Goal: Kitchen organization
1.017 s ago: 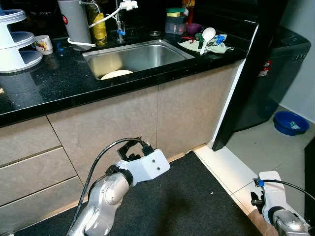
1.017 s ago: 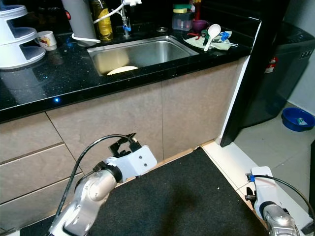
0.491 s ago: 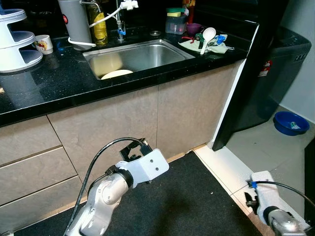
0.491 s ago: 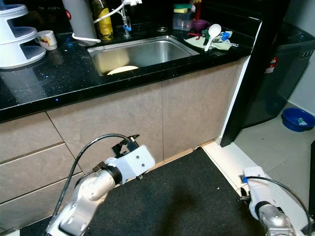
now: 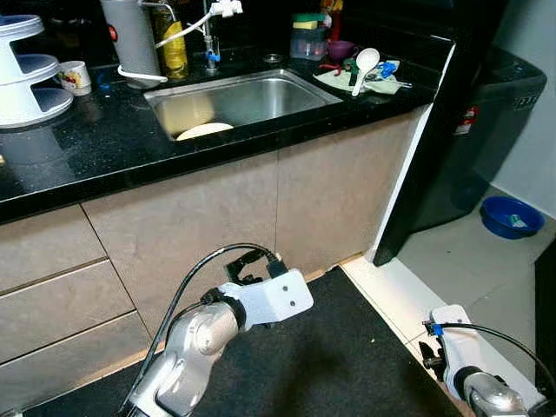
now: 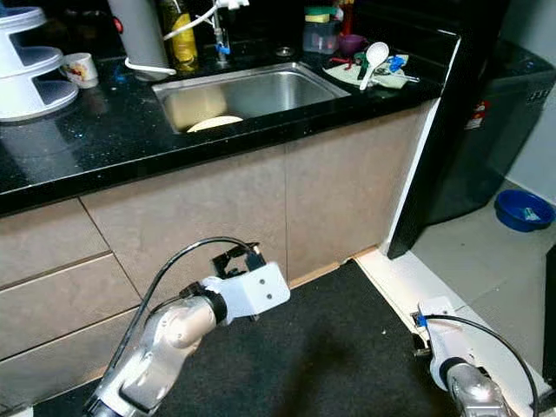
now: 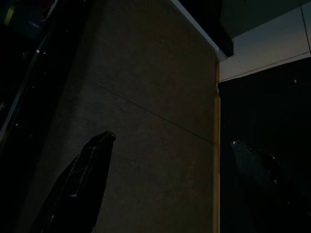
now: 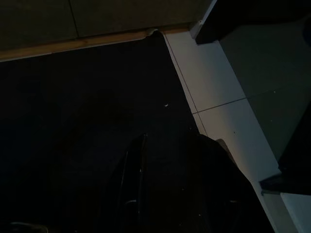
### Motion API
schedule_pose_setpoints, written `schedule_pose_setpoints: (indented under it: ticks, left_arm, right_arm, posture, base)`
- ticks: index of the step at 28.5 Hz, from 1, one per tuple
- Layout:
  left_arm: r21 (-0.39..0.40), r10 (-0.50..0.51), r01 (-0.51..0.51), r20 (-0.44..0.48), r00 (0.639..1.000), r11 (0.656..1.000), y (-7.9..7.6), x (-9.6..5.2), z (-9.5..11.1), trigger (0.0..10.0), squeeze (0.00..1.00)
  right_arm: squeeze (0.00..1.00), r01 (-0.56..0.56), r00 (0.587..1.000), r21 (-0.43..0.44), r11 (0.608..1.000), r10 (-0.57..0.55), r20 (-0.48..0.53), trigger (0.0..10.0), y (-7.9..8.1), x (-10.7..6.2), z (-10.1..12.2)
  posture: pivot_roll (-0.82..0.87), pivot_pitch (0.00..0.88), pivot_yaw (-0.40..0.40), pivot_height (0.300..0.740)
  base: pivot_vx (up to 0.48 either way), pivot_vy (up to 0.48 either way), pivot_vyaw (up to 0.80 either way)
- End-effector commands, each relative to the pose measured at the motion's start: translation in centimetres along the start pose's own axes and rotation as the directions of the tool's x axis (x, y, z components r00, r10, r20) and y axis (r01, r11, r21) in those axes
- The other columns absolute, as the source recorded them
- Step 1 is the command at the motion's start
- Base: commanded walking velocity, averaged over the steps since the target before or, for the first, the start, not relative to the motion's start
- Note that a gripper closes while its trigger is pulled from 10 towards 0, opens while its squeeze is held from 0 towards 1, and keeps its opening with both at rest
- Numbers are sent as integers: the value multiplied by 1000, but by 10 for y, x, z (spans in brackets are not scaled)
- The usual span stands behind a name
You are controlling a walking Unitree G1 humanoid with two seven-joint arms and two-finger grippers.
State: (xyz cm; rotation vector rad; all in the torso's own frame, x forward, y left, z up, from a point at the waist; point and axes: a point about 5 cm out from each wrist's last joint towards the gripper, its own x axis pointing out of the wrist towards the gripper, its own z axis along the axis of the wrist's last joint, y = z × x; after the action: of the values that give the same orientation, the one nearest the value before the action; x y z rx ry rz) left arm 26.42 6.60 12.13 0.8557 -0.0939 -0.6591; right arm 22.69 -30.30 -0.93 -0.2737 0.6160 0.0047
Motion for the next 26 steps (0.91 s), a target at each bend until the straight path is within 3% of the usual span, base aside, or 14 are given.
schedule_pose_setpoints:
  ticks: [1, 6, 20, 26]
  left_arm:
    - [4, -17, 17, -20, 1000, 1000, 0, -2, -6, 10000, 0]
    - [9, 19, -19, -10, 1000, 1000, 3, -6, -7, 10000, 0]
    - [-4, -2, 2, -18, 1000, 1000, 2, -4, -7, 10000, 0]
    - [-4, -3, 3, -23, 1000, 1000, -1, -5, -11, 10000, 0]
  right_arm:
    - [0, 1, 1000, 4, 1000, -2, 11, 10000, 1, 0, 2]
    - [0, 1, 1000, 7, 1000, -1, 10, 10000, 1, 1, 3]
    - [0, 4, 1000, 8, 1000, -4, 9, 10000, 0, 1, 3]
    - [0, 9, 1000, 20, 1000, -9, 5, 10000, 2, 1, 1]
  posture:
    - [9, 0, -22, 740]
    - [14, 0, -28, 740]
    - [15, 0, -29, 740]
    - [39, 0, 7, 740]
  base:
    - [0, 0, 0]
    - [0, 0, 0]
    - [0, 0, 0]
    - [0, 0, 0]
